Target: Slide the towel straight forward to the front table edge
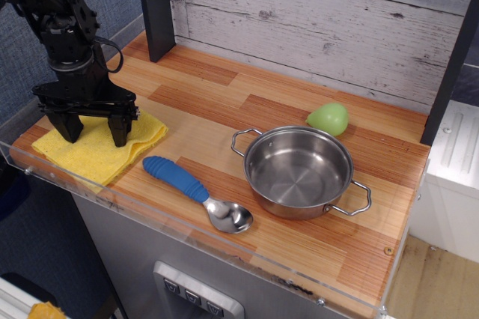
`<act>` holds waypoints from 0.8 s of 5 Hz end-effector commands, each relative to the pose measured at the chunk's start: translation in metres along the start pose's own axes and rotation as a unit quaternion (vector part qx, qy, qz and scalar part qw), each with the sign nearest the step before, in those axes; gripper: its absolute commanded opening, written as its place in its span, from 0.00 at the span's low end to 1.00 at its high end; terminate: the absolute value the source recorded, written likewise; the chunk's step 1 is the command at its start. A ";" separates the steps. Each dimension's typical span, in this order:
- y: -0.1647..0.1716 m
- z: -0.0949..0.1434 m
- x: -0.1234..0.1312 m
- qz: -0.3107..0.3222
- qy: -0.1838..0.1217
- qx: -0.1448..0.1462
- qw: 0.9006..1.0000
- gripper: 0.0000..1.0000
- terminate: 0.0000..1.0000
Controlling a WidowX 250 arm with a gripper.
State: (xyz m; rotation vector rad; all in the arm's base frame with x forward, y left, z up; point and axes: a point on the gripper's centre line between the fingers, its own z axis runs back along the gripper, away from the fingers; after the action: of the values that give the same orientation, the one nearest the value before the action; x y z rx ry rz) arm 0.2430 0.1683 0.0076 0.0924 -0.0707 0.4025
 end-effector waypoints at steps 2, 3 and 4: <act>-0.015 0.041 0.009 -0.017 -0.054 -0.019 0.998 1.00 0.00; -0.017 0.070 0.012 -0.011 -0.060 -0.048 0.997 1.00 0.00; -0.012 0.084 0.013 -0.003 -0.073 -0.051 0.996 1.00 0.00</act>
State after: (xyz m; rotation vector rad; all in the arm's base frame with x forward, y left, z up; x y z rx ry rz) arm 0.2517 0.1489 0.0763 -0.0072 -0.1796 0.3825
